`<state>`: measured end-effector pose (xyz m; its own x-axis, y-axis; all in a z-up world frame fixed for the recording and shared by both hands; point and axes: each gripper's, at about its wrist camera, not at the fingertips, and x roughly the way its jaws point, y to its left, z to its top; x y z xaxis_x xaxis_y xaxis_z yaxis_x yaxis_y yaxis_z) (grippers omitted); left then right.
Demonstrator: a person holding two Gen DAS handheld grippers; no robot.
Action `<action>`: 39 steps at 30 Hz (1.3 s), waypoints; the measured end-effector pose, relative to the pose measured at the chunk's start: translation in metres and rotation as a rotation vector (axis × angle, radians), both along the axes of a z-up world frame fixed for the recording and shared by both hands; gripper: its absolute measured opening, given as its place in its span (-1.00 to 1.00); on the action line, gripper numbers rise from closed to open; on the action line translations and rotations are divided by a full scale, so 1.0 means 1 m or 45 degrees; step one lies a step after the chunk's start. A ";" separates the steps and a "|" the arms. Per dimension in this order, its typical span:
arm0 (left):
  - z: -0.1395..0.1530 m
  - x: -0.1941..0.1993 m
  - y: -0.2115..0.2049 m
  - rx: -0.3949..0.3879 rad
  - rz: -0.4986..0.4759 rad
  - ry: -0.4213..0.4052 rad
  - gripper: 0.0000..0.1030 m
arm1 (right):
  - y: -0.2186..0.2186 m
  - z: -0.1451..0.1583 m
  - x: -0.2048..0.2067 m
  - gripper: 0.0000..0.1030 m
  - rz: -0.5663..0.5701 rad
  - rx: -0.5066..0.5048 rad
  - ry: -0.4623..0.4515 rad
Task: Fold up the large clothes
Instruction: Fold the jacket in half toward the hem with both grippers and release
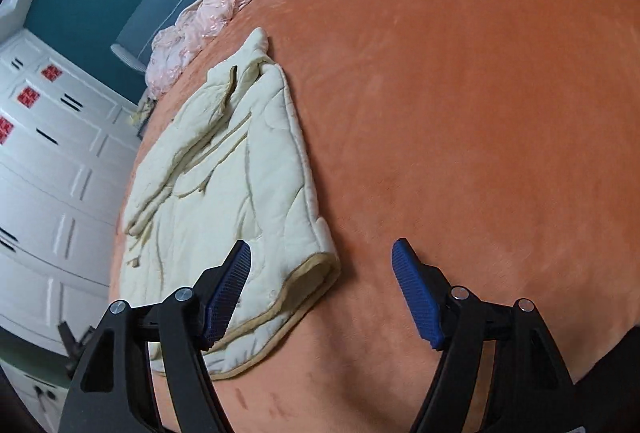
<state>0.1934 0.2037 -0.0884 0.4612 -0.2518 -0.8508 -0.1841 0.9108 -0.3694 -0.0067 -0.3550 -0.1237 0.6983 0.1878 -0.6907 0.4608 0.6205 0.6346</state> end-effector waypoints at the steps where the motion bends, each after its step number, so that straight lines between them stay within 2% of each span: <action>1: -0.002 0.001 -0.002 -0.011 0.000 -0.009 0.75 | 0.003 -0.005 0.001 0.39 -0.011 0.024 -0.002; 4: -0.006 0.007 -0.006 -0.042 0.026 -0.005 0.74 | 0.007 -0.012 0.015 0.40 -0.040 0.064 0.002; 5: -0.006 0.009 -0.009 -0.038 0.024 -0.013 0.64 | 0.008 -0.013 0.019 0.37 -0.055 0.077 -0.007; 6: -0.007 0.012 -0.013 -0.027 0.024 -0.002 0.38 | 0.009 -0.012 0.022 0.20 -0.062 0.090 -0.018; 7: -0.007 0.014 -0.016 -0.030 0.018 0.003 0.22 | 0.010 -0.012 0.025 0.06 -0.065 0.105 -0.015; 8: -0.006 0.014 -0.019 -0.038 0.010 0.015 0.02 | 0.010 -0.012 0.030 -0.20 -0.063 0.118 0.006; 9: -0.005 0.014 -0.021 -0.046 0.007 0.025 -0.08 | 0.012 -0.011 0.034 -0.52 -0.062 0.117 0.023; 11: 0.001 0.011 -0.027 -0.047 -0.010 0.026 -0.58 | 0.014 -0.007 0.036 -0.79 -0.048 0.085 0.044; 12: 0.004 0.008 -0.029 -0.032 -0.018 0.016 -0.72 | 0.014 -0.003 0.035 -0.83 -0.049 0.073 0.041; 14: 0.016 -0.002 -0.030 0.007 -0.031 -0.015 -0.84 | 0.016 0.008 0.028 -0.87 -0.037 0.049 0.014; 20: 0.052 -0.043 -0.020 -0.005 -0.109 -0.104 -0.95 | 0.023 0.050 -0.006 -0.93 0.108 -0.115 -0.026; 21: 0.057 -0.052 -0.018 0.003 -0.125 -0.112 -1.00 | 0.025 0.057 -0.016 -0.99 0.141 -0.163 -0.017; 23: 0.067 -0.077 -0.013 0.032 -0.165 -0.110 -1.00 | 0.028 0.066 -0.041 -0.99 0.212 -0.244 0.009; 27: 0.079 -0.128 -0.004 0.077 -0.273 -0.088 -1.00 | 0.031 0.071 -0.094 -0.99 0.352 -0.306 0.078; 29: 0.076 -0.143 0.001 0.120 -0.271 -0.074 -1.00 | 0.029 0.069 -0.110 -0.98 0.354 -0.310 0.088; 32: 0.071 -0.142 0.008 0.098 -0.190 -0.092 -1.00 | 0.024 0.059 -0.108 -0.71 0.275 -0.264 0.083; 34: 0.066 -0.127 0.010 0.015 -0.139 -0.094 -0.85 | 0.021 0.052 -0.094 -0.53 0.244 -0.166 0.052; 35: 0.064 -0.118 0.010 0.003 -0.113 -0.099 -0.55 | 0.022 0.049 -0.088 -0.26 0.233 -0.140 0.033; 36: 0.062 -0.111 0.011 -0.002 -0.101 -0.106 -0.04 | 0.024 0.047 -0.081 0.03 0.212 -0.140 0.015; 37: 0.060 -0.102 0.010 -0.001 -0.086 -0.116 0.14 | 0.025 0.045 -0.073 0.13 0.190 -0.148 -0.004; 39: 0.054 -0.084 0.010 0.011 -0.026 -0.136 0.28 | 0.024 0.039 -0.052 0.23 0.139 -0.131 -0.020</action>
<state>0.1093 0.2135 -0.0340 0.5445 -0.2547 -0.7991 -0.1253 0.9174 -0.3778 -0.0582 -0.3310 -0.0848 0.6886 0.1922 -0.6992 0.3772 0.7286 0.5718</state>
